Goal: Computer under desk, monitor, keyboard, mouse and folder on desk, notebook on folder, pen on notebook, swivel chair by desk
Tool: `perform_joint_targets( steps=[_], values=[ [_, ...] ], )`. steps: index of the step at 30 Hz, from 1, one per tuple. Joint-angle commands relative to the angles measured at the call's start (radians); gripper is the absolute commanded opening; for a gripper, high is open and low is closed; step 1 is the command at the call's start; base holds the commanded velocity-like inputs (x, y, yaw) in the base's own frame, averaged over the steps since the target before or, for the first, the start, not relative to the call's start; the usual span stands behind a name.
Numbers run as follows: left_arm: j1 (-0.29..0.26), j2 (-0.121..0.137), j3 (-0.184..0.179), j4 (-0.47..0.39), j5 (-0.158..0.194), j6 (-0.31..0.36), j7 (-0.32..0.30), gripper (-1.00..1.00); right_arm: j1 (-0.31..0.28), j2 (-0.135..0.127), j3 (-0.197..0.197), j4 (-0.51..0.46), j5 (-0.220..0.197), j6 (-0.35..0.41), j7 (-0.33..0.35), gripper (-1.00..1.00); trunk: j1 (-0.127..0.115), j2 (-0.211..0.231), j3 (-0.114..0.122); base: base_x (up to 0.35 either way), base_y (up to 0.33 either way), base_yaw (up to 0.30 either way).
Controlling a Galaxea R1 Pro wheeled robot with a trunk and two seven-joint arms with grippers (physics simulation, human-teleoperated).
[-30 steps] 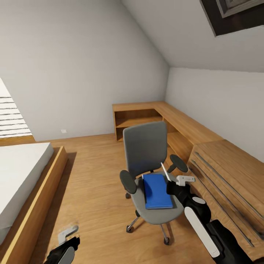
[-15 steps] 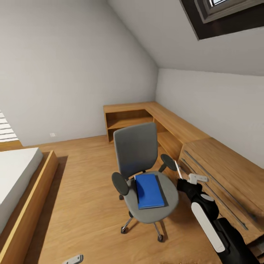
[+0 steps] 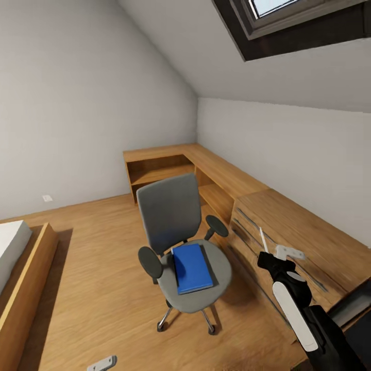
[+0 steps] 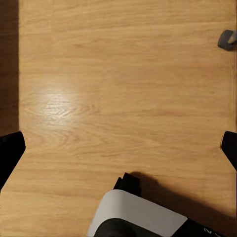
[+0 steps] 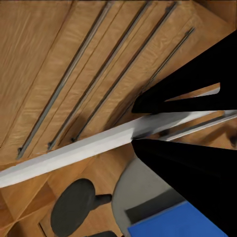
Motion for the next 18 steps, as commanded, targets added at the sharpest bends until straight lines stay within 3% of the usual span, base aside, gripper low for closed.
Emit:
perform_joint_targets(
  steps=[1, 9, 13, 18],
  values=[
    [0.0, 0.002, -0.008, -0.003, 0.004, 0.004, 0.01, 1.0, -0.001, -0.001, 0.002, 0.0, -0.009, 0.002, -0.009, -1.0, -0.004, 0.006, 0.002, 0.0, 0.0, -0.271],
    [0.0, 0.002, -0.041, -0.003, 0.003, -0.014, 0.011, 1.0, -0.001, 0.024, -0.019, 0.034, -0.009, 0.001, -0.011, -1.0, -0.034, 0.062, 0.027, 0.0, 0.0, -0.273],
    [0.0, -0.001, -0.074, -0.003, 0.005, -0.09, 0.011, 1.0, -0.001, 0.026, -0.02, 0.035, -0.008, 0.001, -0.011, -1.0, -0.034, 0.062, 0.027, 0.0, 0.0, -0.274],
    [0.0, -0.004, -0.083, -0.001, 0.007, -0.116, 0.011, 1.0, -0.001, 0.026, -0.019, 0.038, -0.008, 0.0, -0.009, -1.0, -0.034, 0.062, 0.027, -0.001, 0.0, -0.275]
  ],
)
